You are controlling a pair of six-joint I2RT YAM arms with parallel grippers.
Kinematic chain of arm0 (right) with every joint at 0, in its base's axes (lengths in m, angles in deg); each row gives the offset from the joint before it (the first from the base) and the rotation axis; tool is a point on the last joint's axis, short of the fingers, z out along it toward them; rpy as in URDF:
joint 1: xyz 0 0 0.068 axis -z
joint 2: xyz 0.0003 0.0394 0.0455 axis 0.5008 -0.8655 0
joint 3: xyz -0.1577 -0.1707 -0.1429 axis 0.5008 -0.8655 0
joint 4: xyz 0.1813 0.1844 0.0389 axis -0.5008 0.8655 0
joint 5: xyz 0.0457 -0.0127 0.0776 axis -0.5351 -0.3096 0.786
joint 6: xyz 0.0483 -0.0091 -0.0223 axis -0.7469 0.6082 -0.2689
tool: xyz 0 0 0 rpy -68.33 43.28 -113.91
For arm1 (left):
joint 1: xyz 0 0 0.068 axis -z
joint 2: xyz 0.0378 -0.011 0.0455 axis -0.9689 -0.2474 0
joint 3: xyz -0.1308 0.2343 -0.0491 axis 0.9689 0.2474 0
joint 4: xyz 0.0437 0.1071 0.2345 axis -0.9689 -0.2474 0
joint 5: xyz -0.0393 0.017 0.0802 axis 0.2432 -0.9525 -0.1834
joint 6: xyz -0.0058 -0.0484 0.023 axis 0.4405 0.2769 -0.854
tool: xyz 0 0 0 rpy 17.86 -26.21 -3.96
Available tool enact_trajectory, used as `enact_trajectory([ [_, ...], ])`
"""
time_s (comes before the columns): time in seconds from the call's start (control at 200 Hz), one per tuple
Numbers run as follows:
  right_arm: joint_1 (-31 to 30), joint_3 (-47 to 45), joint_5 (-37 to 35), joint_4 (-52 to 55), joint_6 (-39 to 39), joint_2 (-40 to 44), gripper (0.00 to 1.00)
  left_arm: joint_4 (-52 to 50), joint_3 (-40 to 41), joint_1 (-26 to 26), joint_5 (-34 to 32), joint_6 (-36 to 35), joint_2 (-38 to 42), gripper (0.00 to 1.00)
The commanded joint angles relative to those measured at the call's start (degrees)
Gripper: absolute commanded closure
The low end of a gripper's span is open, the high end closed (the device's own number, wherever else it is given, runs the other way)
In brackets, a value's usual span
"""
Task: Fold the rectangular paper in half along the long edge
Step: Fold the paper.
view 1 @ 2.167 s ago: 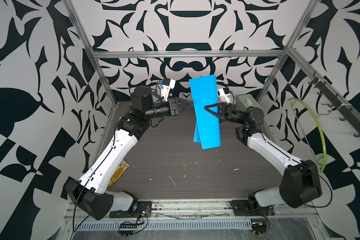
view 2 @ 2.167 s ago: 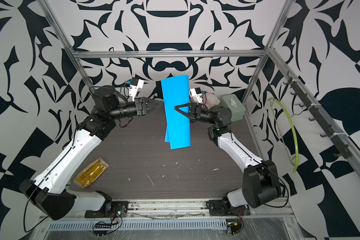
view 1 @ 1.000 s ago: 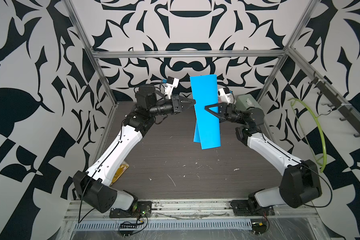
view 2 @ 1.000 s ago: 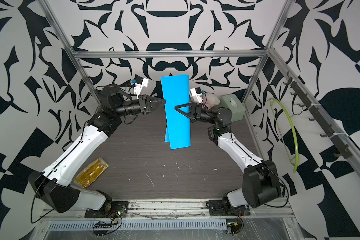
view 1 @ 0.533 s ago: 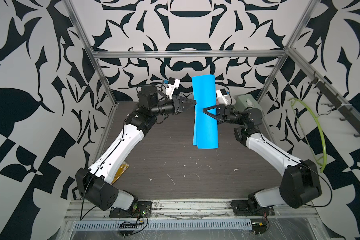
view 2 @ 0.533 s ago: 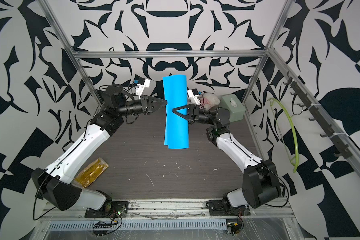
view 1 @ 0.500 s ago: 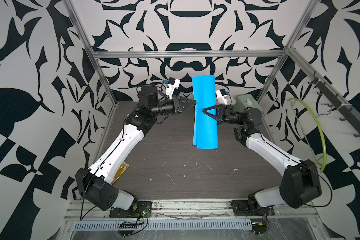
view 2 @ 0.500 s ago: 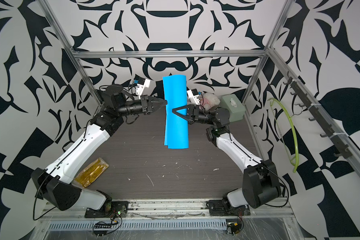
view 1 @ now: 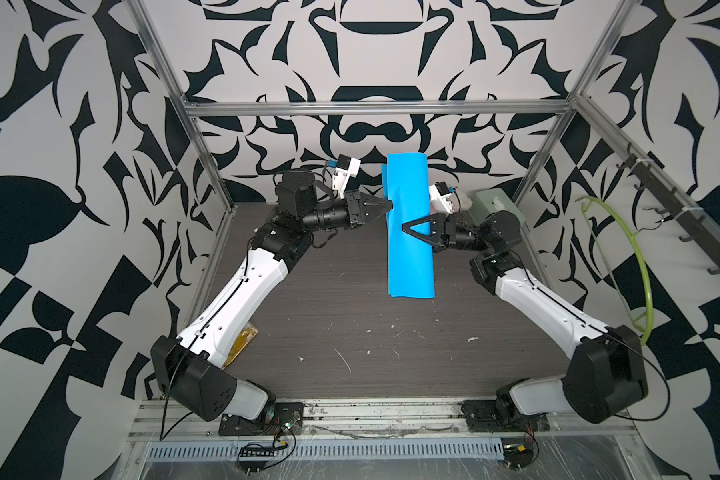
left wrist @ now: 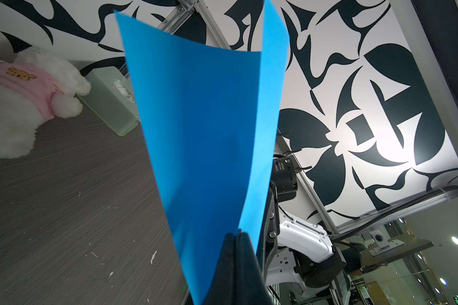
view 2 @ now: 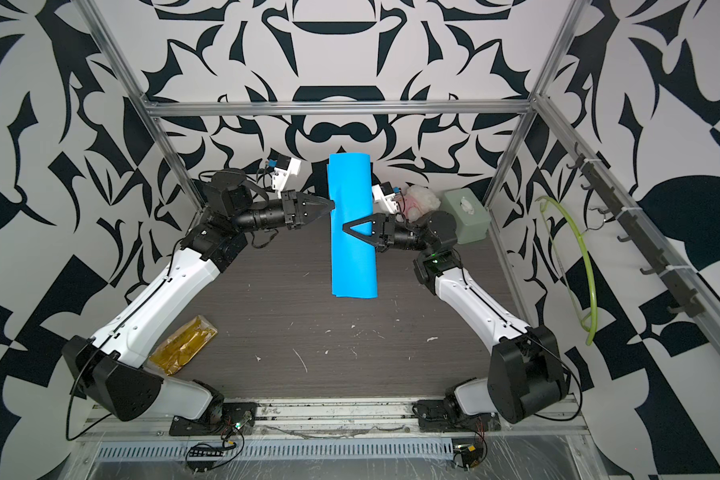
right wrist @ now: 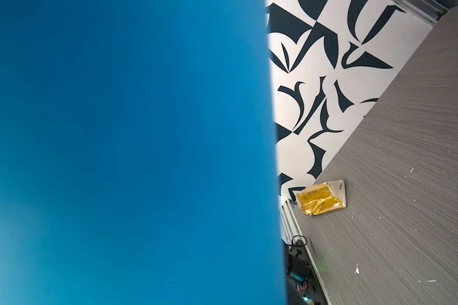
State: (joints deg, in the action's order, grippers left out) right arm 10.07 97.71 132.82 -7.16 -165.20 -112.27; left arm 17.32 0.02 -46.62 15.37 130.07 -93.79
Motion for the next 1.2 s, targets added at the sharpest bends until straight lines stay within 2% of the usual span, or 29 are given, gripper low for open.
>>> enact_trajectory([
  [0.0,-0.3,2.0,0.5,-0.7,2.1,2.0,0.48,1.1,-1.3,0.2,0.9,-0.7,-0.3,1.0],
  [0.15,-0.3,2.1,0.0,-1.0,2.2,2.0,0.47,1.1,-1.0,0.2,0.9,-0.7,-0.2,1.0],
  [0.4,-0.3,1.6,-1.1,-0.8,2.8,2.1,0.55,1.1,-0.8,0.2,0.7,-0.7,-0.1,1.0],
  [0.705,-0.3,1.6,-1.7,0.6,4.6,2.2,0.59,0.9,-0.6,0.2,0.5,-1.0,0.4,1.0],
  [1.195,-0.3,1.7,-4.0,1.6,6.6,4.1,0.6,-0.4,-0.2,0.2,-0.6,-2.1,1.9,0.98],
])
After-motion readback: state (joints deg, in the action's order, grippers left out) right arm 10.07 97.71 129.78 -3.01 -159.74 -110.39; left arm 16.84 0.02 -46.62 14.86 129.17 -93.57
